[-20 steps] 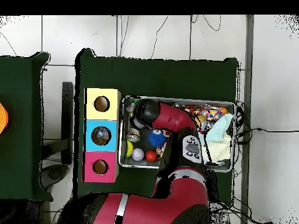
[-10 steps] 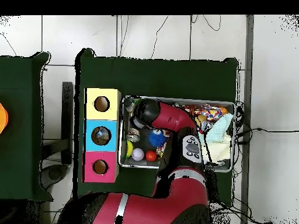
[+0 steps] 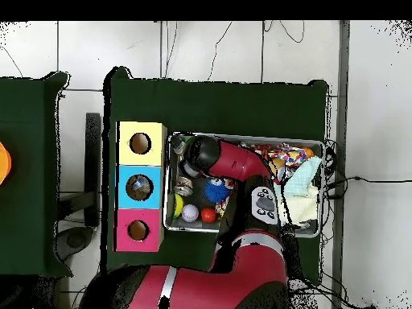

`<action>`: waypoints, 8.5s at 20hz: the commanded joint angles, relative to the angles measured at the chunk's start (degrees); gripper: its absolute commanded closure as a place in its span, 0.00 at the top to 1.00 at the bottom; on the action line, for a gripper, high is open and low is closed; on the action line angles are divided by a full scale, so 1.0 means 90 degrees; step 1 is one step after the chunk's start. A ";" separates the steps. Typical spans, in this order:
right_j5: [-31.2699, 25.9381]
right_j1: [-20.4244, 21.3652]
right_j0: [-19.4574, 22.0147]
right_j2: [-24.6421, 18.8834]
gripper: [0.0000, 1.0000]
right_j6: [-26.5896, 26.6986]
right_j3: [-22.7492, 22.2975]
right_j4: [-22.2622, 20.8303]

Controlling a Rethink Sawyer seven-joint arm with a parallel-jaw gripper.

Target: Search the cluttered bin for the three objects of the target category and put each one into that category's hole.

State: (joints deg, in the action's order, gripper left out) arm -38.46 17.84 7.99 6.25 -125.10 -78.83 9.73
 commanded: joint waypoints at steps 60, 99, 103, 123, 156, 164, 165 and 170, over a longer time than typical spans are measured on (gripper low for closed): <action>-0.2462 0.0442 -0.0312 0.0656 0.00 -0.0362 0.0988 -0.0338; -0.2389 -0.0860 -0.1068 0.1440 1.00 -0.3354 0.1649 0.0925; -0.2519 -0.0976 -0.1014 0.1550 1.00 -0.3371 0.1902 0.0822; -0.2860 -0.1034 -0.0912 0.1512 1.00 -0.3399 0.1124 0.1112; -0.2269 -0.0922 -0.0688 0.1406 1.00 -0.3065 0.0464 0.1171; -0.3547 0.0030 -0.0906 0.1580 1.00 -0.3127 0.0201 0.1188; -0.3759 0.0106 -0.0913 0.1596 1.00 -0.3151 0.0275 0.1179; -0.3998 0.0228 -0.0880 0.1615 1.00 -0.3157 0.0356 0.1133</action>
State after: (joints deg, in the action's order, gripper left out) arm -67.88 16.74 -0.27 22.60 -141.19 -72.44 18.23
